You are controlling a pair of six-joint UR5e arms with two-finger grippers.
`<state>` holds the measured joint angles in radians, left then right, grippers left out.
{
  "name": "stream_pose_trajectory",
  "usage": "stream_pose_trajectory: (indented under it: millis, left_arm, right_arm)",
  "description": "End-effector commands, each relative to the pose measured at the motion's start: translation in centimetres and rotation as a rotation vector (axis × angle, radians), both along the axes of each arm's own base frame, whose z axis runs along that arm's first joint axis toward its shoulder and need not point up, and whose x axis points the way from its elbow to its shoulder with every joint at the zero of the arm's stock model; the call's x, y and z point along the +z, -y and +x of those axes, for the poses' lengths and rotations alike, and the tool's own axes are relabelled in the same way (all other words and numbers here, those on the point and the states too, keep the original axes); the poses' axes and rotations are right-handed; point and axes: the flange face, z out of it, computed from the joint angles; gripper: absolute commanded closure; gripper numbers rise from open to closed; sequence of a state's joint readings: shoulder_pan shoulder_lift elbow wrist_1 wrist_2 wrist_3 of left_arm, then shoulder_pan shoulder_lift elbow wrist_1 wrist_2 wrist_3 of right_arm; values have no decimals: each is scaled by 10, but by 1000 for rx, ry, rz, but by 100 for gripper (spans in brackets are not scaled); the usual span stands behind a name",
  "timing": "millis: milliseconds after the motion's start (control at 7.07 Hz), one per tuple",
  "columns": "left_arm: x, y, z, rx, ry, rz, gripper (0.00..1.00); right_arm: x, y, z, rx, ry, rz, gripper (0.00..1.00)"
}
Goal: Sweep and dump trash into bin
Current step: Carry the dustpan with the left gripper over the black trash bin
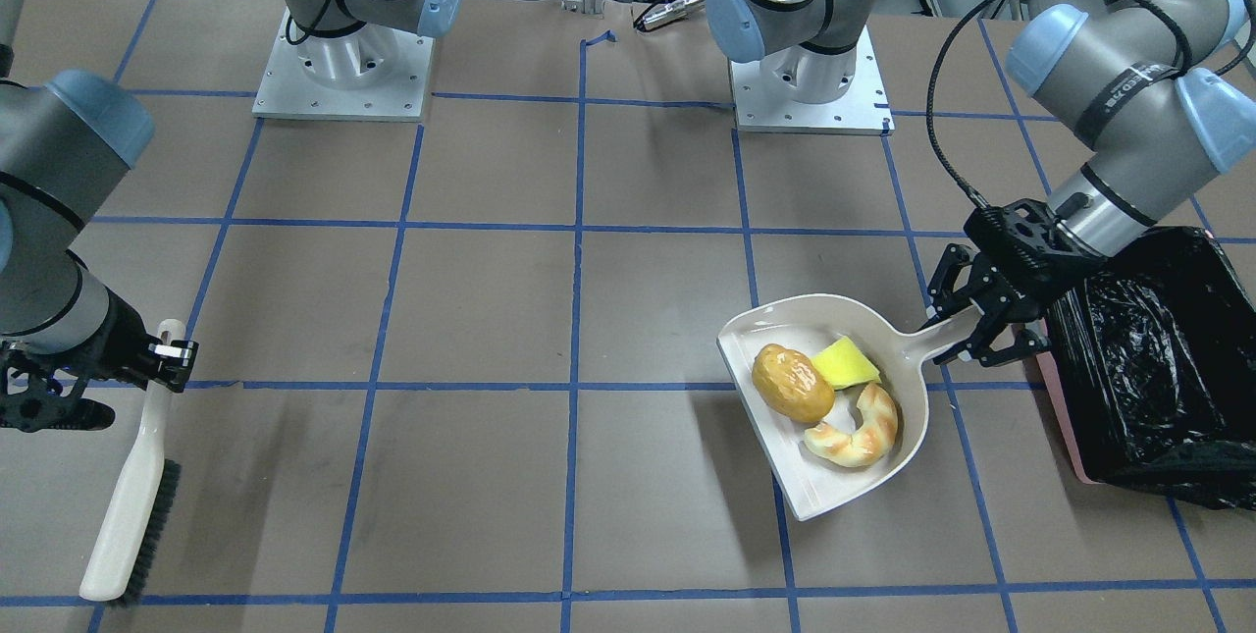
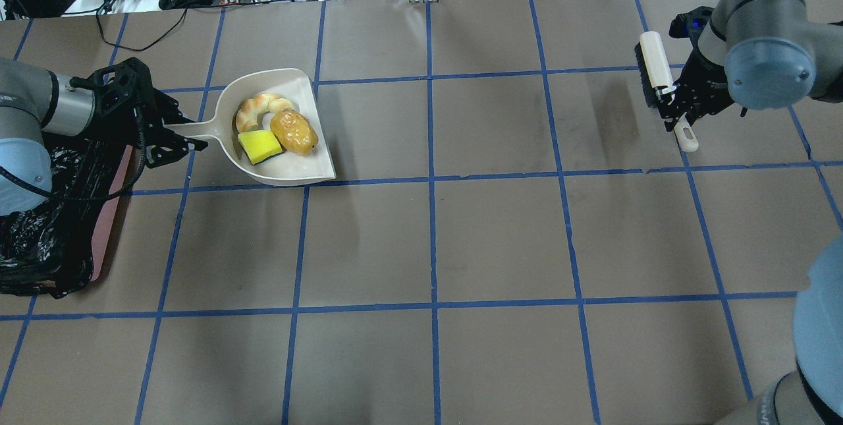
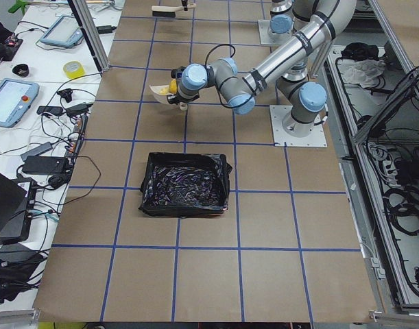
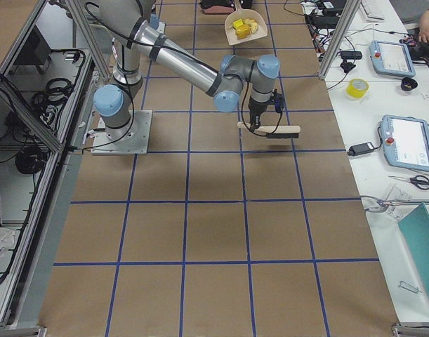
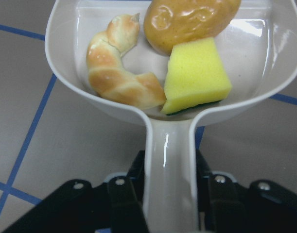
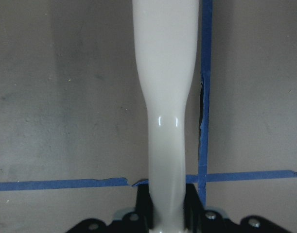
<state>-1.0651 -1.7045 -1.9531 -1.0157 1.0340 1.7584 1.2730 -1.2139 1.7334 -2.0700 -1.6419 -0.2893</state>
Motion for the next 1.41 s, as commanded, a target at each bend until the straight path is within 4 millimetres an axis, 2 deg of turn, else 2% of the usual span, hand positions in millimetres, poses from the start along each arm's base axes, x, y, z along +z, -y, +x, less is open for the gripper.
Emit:
stream_pose_trajectory:
  millis: [0, 141, 424, 707, 848, 1131, 1272]
  left_arm:
    - [22, -1, 34, 50, -18, -55, 100]
    - [33, -6, 54, 56, -6, -67, 100]
    - [54, -23, 127, 29, -25, -48, 100]
    - [73, -29, 162, 29, -44, -35, 100]
    - [79, -40, 186, 4, -35, -44, 100]
    - [89, -56, 224, -13, -51, -26, 100]
    - [87, -59, 242, -38, -28, -17, 100]
  right_arm:
    - [-17, -2, -7, 5, 3, 11, 100]
    - [-19, -2, -7, 5, 4, 14, 100]
    - [-28, -1, -7, -1, 6, 26, 100]
    - [-31, -1, -8, -2, 3, 33, 100]
    - [-32, -1, -8, -3, 4, 34, 100]
    - [-25, -2, -8, -9, -5, 32, 100]
    - [-28, -2, -8, -9, -3, 39, 100]
